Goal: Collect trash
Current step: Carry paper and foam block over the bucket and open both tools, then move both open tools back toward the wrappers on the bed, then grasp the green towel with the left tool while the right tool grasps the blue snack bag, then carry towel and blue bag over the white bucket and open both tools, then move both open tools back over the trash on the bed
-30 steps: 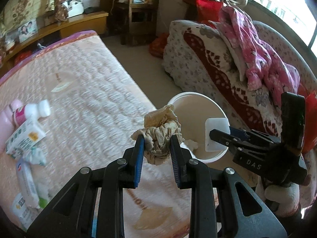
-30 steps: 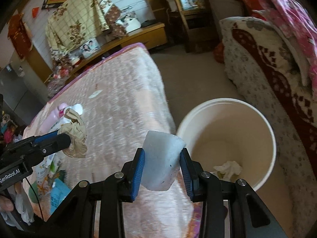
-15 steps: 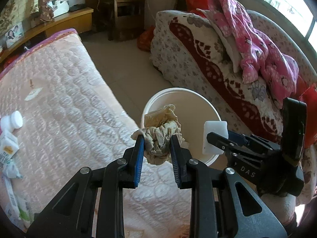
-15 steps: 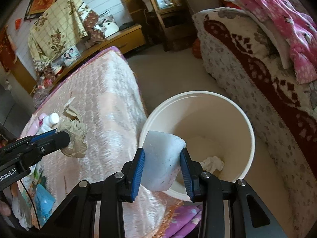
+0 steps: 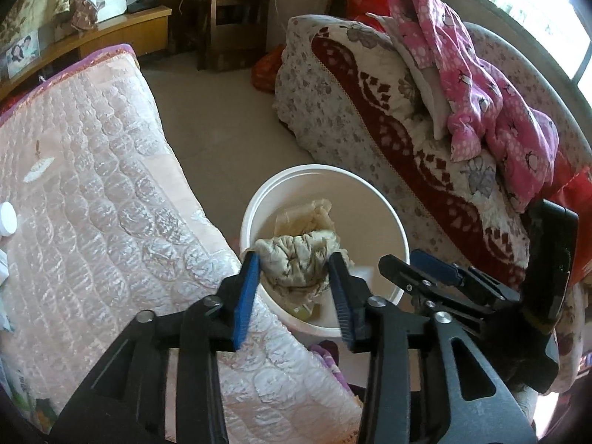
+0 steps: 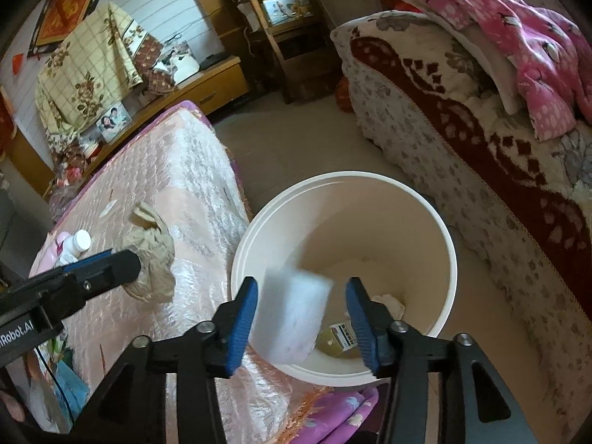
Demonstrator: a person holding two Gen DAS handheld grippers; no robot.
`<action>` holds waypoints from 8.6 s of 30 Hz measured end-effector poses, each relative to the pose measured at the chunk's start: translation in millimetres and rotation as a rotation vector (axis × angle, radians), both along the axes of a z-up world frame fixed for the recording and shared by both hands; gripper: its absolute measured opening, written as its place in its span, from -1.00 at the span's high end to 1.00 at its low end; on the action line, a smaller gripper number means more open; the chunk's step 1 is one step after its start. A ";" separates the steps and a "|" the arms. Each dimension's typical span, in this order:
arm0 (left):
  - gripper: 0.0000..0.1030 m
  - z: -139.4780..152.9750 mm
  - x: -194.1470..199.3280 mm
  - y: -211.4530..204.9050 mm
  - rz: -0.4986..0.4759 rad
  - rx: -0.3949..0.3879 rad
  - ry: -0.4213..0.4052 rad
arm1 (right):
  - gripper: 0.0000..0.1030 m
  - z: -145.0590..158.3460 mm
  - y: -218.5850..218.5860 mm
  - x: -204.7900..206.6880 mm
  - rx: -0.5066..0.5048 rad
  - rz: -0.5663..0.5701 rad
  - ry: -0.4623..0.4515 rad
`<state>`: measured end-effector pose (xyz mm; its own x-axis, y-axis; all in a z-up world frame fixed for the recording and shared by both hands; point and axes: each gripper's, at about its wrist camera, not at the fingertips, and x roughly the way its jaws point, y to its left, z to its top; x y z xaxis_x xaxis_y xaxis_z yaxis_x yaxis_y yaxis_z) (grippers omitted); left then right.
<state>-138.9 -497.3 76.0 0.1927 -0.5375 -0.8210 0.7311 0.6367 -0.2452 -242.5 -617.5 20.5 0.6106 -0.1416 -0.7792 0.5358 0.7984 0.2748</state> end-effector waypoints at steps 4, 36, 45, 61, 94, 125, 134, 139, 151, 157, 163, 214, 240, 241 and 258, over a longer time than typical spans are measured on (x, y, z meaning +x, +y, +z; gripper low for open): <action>0.23 -2.9 3.4 2.6 0.017 -0.007 0.021 | 0.00 -2.3 -3.3 -3.1 0.014 -0.015 0.003; 0.23 31.8 12.8 156.4 0.222 0.013 -0.090 | -0.20 24.0 105.0 39.6 -0.032 0.241 -0.014; 0.23 44.4 21.4 260.3 0.362 0.020 -0.143 | -0.20 25.3 169.4 68.2 -0.027 0.376 -0.013; 0.23 55.4 13.1 371.9 0.524 -0.011 -0.229 | -0.29 47.3 277.2 94.1 -0.068 0.551 -0.059; -0.24 -8.5 -2.3 473.9 0.427 0.051 -0.104 | -0.57 -20.8 345.3 66.9 0.166 0.650 0.103; 0.08 -28.9 -3.6 497.7 0.505 0.137 -0.036 | 0.03 -13.1 323.6 71.7 0.002 0.646 0.071; 0.08 17.4 -8.1 502.0 0.555 0.030 -0.074 | 0.03 11.9 301.2 58.5 0.002 0.612 0.000; 0.08 35.0 -11.4 466.2 0.497 -0.016 -0.091 | 0.03 24.7 285.1 53.7 -0.020 0.589 -0.021; 0.08 47.6 -8.7 341.3 0.312 -0.057 -0.076 | 0.03 36.4 223.3 36.1 -0.055 0.483 -0.037; 0.08 42.8 -11.6 271.4 0.227 -0.068 -0.066 | 0.03 35.9 179.0 22.4 -0.053 0.396 -0.034; 0.08 37.1 -14.0 212.1 0.173 -0.074 -0.049 | 0.03 32.1 136.3 5.1 -0.054 0.318 -0.020; -0.23 -10.6 5.9 11.5 0.038 -0.184 0.100 | -0.45 -14.3 -10.7 -12.7 -0.010 -0.027 0.000; -0.23 34.4 -22.3 225.8 0.404 -0.122 -0.236 | -0.45 53.2 146.6 6.2 -0.226 0.270 -0.151; -0.23 34.7 -23.0 233.2 0.416 -0.123 -0.240 | -0.45 56.3 156.4 8.0 -0.240 0.291 -0.153; -0.23 53.2 -39.1 354.0 0.601 -0.106 -0.388 | -0.48 75.8 284.3 36.1 -0.228 0.462 -0.287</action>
